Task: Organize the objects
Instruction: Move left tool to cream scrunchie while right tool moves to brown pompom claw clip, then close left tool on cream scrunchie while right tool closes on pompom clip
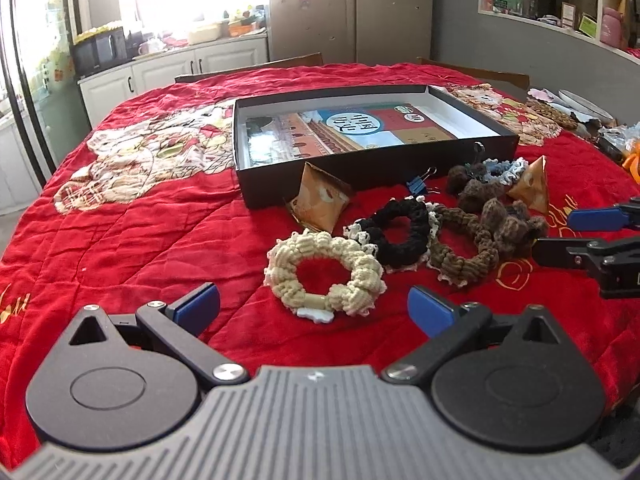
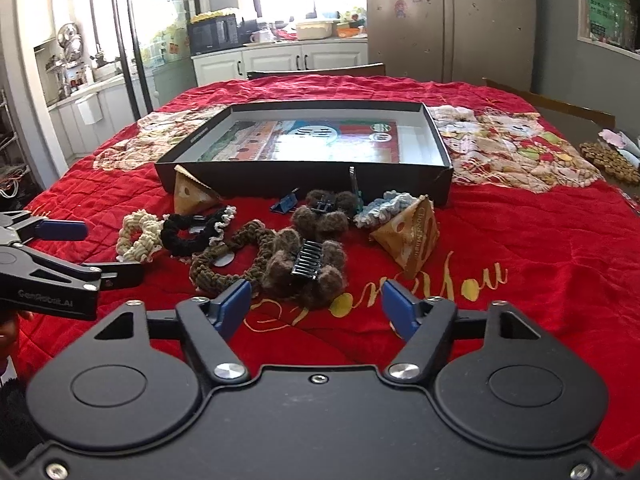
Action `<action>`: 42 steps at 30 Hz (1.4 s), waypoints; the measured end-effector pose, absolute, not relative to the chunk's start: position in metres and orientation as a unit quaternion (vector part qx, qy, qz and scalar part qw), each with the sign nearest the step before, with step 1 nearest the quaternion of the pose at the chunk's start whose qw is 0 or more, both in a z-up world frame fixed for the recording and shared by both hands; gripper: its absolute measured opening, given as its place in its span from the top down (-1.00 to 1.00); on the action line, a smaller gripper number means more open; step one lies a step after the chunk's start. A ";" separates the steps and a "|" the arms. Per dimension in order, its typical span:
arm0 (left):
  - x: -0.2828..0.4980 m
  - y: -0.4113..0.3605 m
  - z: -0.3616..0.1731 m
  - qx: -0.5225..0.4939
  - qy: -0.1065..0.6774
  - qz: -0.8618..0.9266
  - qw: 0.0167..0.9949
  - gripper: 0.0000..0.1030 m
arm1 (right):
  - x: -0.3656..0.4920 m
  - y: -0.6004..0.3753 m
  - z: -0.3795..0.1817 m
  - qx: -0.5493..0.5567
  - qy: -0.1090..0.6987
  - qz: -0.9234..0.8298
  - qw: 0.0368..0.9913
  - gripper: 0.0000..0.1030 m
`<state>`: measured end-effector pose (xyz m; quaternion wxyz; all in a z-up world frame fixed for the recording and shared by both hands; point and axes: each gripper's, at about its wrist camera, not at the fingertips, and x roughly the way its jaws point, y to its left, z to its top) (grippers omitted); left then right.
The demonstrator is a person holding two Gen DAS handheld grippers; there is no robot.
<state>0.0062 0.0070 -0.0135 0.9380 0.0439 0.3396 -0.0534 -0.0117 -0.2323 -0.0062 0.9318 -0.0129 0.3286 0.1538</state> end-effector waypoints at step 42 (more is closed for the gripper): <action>0.032 0.040 -0.033 -0.016 0.319 -0.058 0.946 0.39 | 0.019 -0.232 -0.025 0.030 0.321 0.204 0.924 0.23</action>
